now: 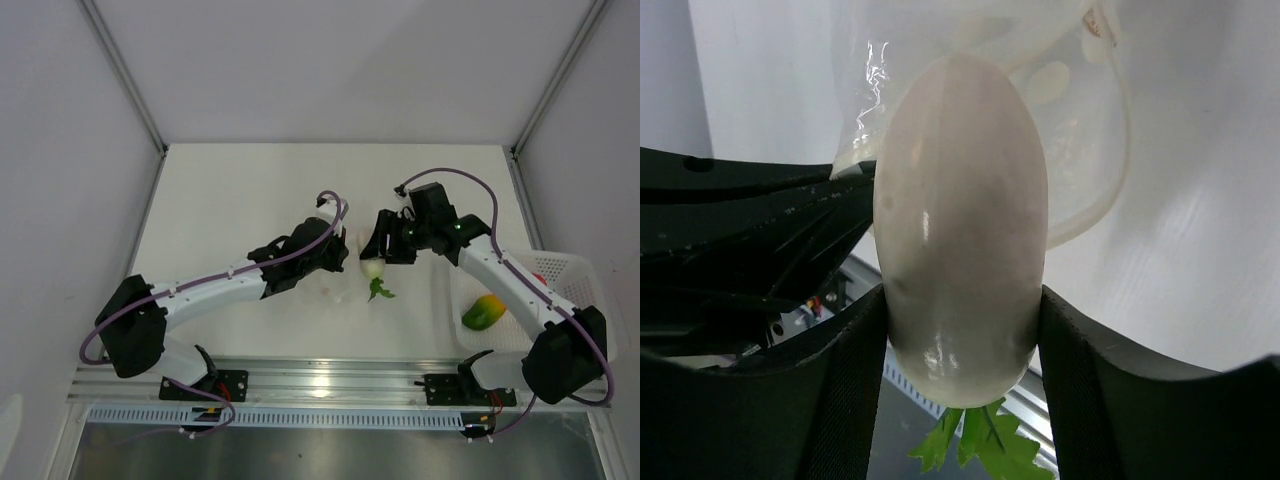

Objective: Place the food in the zip-top bag and seal the zipper
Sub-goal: Pick up the fake vegetable from the bin, then place the fake vegetable in the zipper food storage bag.

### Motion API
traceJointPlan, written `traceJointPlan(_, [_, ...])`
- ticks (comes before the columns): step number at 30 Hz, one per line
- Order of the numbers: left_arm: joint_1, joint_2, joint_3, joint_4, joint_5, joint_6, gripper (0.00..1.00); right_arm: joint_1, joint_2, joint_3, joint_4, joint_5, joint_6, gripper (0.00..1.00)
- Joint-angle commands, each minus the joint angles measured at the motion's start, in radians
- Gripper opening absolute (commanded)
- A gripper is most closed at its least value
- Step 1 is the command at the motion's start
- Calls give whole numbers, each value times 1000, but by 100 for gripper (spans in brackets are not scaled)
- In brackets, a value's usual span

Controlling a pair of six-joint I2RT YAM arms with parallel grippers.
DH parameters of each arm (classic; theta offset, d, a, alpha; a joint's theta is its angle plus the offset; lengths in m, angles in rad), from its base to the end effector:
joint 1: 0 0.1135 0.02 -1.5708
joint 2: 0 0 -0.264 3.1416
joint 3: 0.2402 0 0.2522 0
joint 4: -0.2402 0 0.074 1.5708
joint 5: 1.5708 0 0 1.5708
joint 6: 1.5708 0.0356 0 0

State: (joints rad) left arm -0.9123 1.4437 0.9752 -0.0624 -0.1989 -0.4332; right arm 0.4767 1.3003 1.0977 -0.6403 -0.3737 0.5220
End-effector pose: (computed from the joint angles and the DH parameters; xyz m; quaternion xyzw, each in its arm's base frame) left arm 0.2051 -0.2536 0.2632 0.1570 0.8506 -0.2407 0.4404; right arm 0.2364 0.1367 0.2974 -0.0453 0.9195 0.3199 0.2239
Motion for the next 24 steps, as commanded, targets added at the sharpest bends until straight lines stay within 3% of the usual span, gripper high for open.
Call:
traceJointPlan(1, [7, -51, -16, 56, 24, 21, 1, 7, 48, 67, 45, -146, -16, 0])
traceJointPlan(24, [7, -34, -6, 56, 16, 30, 1, 57, -21, -47, 14, -146, 29, 0])
